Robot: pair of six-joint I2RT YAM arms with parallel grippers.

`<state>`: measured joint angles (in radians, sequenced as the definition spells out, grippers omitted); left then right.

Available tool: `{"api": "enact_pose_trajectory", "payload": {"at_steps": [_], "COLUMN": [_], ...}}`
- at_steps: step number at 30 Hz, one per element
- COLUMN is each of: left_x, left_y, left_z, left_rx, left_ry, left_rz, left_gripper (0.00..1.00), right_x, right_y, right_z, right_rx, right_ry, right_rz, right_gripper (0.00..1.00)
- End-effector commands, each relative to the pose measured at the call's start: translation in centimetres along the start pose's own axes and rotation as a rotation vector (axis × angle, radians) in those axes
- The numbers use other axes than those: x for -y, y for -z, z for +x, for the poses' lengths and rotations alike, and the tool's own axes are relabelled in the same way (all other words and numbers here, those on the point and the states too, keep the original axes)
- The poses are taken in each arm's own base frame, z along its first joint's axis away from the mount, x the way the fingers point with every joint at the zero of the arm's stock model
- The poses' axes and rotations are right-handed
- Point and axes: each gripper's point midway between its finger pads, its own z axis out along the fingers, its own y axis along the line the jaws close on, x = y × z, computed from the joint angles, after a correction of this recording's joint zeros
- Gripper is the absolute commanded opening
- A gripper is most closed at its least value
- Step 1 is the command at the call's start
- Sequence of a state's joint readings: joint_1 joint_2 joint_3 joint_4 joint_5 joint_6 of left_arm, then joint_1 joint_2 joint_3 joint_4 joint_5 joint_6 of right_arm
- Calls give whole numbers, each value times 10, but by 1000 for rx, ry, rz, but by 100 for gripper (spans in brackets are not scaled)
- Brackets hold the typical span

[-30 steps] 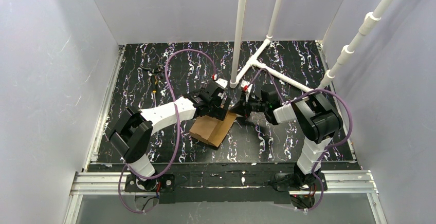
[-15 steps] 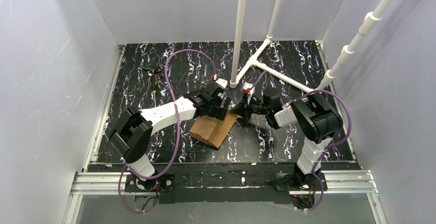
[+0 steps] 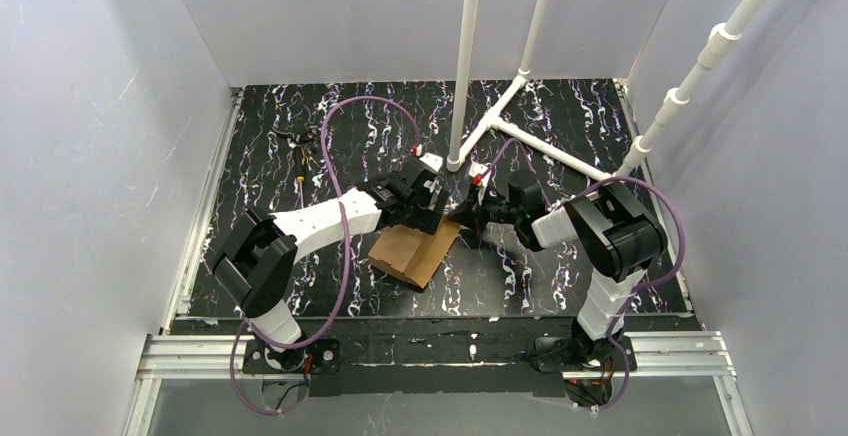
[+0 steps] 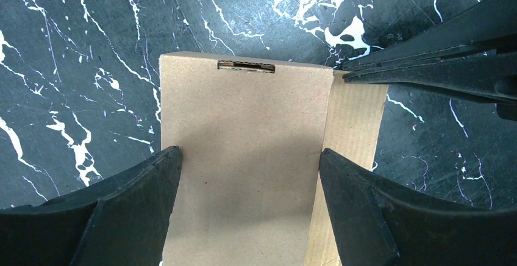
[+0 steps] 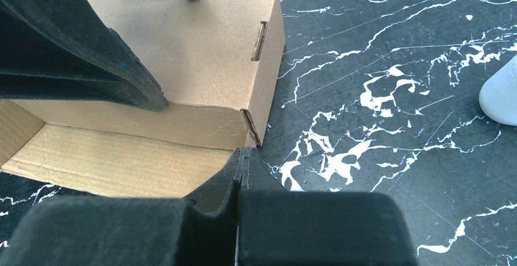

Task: Fold the paper box

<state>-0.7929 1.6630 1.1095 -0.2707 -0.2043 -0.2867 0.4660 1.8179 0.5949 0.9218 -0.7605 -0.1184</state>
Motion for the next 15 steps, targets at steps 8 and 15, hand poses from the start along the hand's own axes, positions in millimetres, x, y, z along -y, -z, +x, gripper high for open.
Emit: {"api": "enact_pose_trajectory", "payload": {"at_steps": [8, 15], "left_x": [3, 12], "left_y": [-9, -10], "left_z": [27, 28], "left_rx": [-113, -124], "left_ry": [-10, -17], "left_rz": [36, 87], "left_gripper": [79, 79], "right_x": [-7, -6], "right_y": [-7, -12], "right_z": [-27, -29], "right_rx": [7, -29], "right_ry": [102, 100], "right_rz": [-40, -52], "right_gripper": [1, 1]}}
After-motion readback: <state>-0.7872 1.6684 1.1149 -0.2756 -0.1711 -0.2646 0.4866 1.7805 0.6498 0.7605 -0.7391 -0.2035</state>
